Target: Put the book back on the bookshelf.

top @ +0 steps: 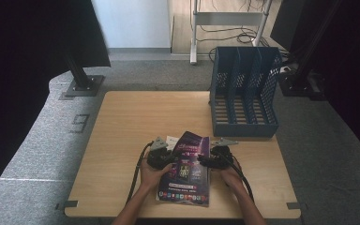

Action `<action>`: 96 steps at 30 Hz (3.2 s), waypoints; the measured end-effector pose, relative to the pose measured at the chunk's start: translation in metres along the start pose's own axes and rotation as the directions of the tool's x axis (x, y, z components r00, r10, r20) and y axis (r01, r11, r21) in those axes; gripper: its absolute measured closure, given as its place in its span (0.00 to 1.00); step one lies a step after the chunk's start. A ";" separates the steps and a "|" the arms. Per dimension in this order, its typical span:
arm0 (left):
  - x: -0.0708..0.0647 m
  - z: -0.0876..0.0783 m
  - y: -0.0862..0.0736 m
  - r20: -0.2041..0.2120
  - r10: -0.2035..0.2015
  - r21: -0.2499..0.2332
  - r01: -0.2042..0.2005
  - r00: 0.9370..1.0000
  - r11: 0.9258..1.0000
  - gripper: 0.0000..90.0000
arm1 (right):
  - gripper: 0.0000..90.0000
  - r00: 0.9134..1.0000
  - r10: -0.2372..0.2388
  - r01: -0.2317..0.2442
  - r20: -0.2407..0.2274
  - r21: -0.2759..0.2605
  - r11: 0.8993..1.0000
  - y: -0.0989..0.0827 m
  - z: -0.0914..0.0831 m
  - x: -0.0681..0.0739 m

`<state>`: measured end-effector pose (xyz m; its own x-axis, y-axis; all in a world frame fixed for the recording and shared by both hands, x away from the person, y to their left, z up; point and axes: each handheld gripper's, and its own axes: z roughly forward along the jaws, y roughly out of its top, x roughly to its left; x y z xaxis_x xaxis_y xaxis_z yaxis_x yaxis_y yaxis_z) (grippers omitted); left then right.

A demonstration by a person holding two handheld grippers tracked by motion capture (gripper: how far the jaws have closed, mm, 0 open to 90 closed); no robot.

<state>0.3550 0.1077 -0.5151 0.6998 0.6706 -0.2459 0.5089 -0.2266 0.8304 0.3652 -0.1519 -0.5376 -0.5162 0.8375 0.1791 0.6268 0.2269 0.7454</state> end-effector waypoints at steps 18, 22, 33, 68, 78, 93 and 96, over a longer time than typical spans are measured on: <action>0.015 0.006 -0.015 -0.025 -0.050 0.047 0.051 0.998 0.998 0.94 | 0.40 1.000 0.002 -0.001 -0.022 0.029 1.000 -0.005 0.006 0.000; 0.017 0.008 -0.017 -0.035 -0.054 0.063 0.056 0.998 0.996 0.94 | 0.39 1.000 0.001 0.000 -0.014 0.026 1.000 -0.004 0.008 0.000; 0.018 0.010 -0.016 -0.035 -0.054 0.069 0.056 0.998 0.996 0.94 | 0.39 1.000 0.013 -0.013 -0.011 0.025 1.000 0.000 0.014 -0.003; 0.019 0.012 -0.016 -0.038 -0.048 0.075 0.051 0.998 0.996 0.94 | 0.69 0.993 0.042 -0.041 -0.106 0.015 0.999 0.020 0.026 -0.016; 0.018 0.009 -0.014 -0.028 -0.044 0.054 0.046 0.999 0.997 0.93 | 0.73 0.992 0.017 -0.021 -0.125 -0.035 0.999 0.022 0.012 -0.014; 0.013 -0.003 -0.003 0.000 -0.037 -0.035 0.037 0.999 0.999 0.93 | 0.74 0.991 -0.039 0.015 -0.129 -0.183 0.983 0.026 -0.019 -0.007; 0.013 -0.005 -0.002 0.006 -0.040 -0.046 0.041 0.999 0.998 0.93 | 0.75 0.990 -0.053 0.025 -0.129 -0.209 0.978 0.027 -0.024 -0.004</action>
<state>0.3603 0.1206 -0.5177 0.6818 0.6748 -0.2823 0.5132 -0.1664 0.8420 0.3701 -0.1614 -0.5028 -0.6193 0.7535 0.2206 0.4781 0.1391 0.8672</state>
